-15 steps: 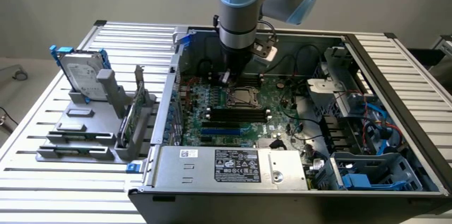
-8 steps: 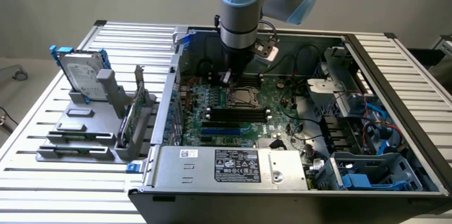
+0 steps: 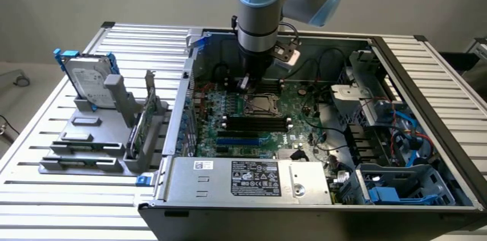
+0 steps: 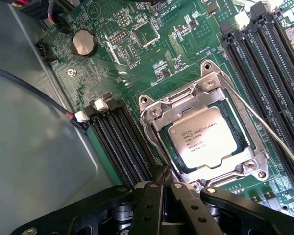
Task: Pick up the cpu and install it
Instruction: 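Install the first cpu locking lever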
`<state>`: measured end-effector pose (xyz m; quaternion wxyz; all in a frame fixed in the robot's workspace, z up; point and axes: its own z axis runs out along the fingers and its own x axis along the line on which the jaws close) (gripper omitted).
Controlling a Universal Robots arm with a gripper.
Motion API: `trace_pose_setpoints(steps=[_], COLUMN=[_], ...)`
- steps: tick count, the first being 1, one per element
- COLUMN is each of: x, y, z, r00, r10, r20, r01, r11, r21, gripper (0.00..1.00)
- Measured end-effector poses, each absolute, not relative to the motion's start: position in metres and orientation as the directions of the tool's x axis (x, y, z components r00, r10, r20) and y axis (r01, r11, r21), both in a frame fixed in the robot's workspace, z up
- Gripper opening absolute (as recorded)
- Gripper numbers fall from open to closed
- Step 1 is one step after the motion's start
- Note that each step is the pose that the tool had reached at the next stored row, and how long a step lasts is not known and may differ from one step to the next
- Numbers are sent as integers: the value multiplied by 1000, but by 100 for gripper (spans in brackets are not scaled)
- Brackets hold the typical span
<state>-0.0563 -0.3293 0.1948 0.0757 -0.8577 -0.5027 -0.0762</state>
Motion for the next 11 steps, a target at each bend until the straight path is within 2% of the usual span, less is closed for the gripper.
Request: trace_pose_setpoints(steps=[11], x=[-57], y=[-329], z=[198], r00=[492], r10=[846], r20=[206], r01=[869], r11=[-492], r21=[-54], gripper=[11])
